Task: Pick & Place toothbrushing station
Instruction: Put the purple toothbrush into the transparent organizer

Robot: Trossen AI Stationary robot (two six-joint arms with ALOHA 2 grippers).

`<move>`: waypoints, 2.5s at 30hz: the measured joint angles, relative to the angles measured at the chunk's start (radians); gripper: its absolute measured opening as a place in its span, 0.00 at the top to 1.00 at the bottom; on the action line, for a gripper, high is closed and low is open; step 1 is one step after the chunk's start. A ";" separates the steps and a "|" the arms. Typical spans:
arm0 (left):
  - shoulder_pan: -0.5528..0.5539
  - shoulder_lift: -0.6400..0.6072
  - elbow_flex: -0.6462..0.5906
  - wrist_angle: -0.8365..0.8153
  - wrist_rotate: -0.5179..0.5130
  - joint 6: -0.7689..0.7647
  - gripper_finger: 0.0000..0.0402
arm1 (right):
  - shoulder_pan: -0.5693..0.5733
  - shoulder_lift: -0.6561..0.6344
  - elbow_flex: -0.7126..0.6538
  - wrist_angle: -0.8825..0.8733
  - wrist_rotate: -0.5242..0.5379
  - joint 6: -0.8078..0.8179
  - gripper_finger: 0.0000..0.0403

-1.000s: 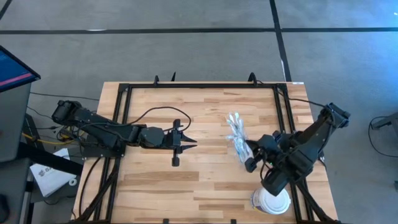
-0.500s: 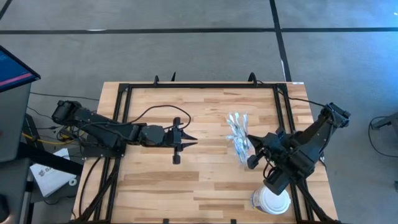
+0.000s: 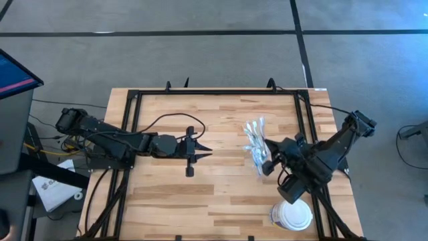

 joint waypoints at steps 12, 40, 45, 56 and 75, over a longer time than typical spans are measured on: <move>0.000 0.000 0.000 0.000 0.000 0.000 0.86 | -0.042 -0.094 -0.209 0.031 0.014 0.135 1.00; 0.000 0.000 0.000 0.010 0.000 0.000 0.86 | -0.049 -0.343 -0.686 0.436 0.239 0.034 1.00; 0.000 0.000 0.000 0.012 0.000 0.000 0.86 | -0.049 -0.344 -0.716 0.510 0.236 0.032 1.00; 0.000 0.000 0.000 0.018 0.000 0.000 0.86 | -0.034 -0.343 -0.752 0.783 0.208 -0.165 1.00; 0.000 0.000 0.000 0.018 0.000 0.000 0.86 | -0.153 -0.343 -0.751 1.232 0.081 -0.730 1.00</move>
